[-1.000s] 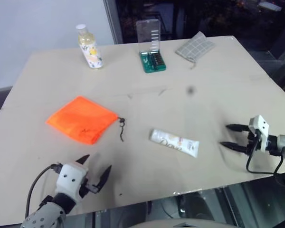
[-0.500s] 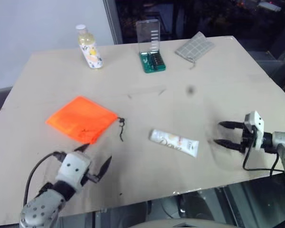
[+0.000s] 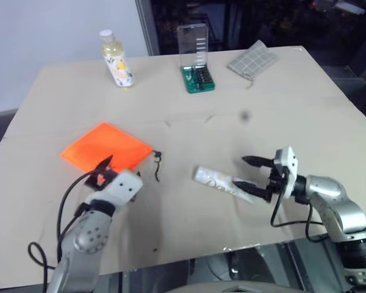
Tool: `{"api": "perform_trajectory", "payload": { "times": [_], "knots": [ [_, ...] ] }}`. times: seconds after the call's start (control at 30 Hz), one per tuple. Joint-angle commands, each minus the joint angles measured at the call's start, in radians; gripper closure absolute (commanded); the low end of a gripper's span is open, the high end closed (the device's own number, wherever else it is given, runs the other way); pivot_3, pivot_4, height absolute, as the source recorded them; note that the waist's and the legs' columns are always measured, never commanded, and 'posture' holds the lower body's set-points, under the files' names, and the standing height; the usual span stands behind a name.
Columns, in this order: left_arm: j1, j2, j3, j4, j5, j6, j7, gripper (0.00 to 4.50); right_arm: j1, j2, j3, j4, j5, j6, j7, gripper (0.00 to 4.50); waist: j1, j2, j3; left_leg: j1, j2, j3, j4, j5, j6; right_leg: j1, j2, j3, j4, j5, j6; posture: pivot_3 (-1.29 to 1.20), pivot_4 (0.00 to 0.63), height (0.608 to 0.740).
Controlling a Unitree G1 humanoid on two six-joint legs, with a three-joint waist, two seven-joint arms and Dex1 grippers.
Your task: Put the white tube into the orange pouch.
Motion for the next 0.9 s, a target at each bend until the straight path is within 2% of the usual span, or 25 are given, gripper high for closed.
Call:
{"api": "perform_trajectory", "payload": {
  "times": [0.03,0.53,0.9],
  "knots": [
    [-0.01,-0.018,-0.006,0.033,0.058,-0.029,0.075,0.03,0.015,-0.003,0.0,-0.055,0.011,0.0,-0.008,0.0,-0.005,0.0,0.0,0.0,0.0,0.0,0.0,0.0,0.0,0.0,0.0,0.001,0.0,0.0,0.0,0.0,0.15,0.74],
    [-0.004,-0.139,0.009,0.121,0.059,-0.108,0.253,0.03,0.039,-0.004,0.026,-0.053,0.001,-0.014,-0.023,0.0,-0.004,0.0,0.0,0.001,0.0,0.0,0.0,0.0,0.0,0.0,-0.001,0.001,0.001,0.0,0.0,0.0,0.15,0.74],
    [-0.061,-0.098,0.061,0.148,0.056,-0.076,0.236,0.03,0.036,0.01,0.029,-0.044,-0.008,-0.026,-0.037,0.0,-0.007,0.001,-0.001,0.002,0.0,0.0,0.0,0.0,0.0,0.0,0.001,0.0,0.002,0.0,0.0,0.0,0.15,0.74]
  ]
}}
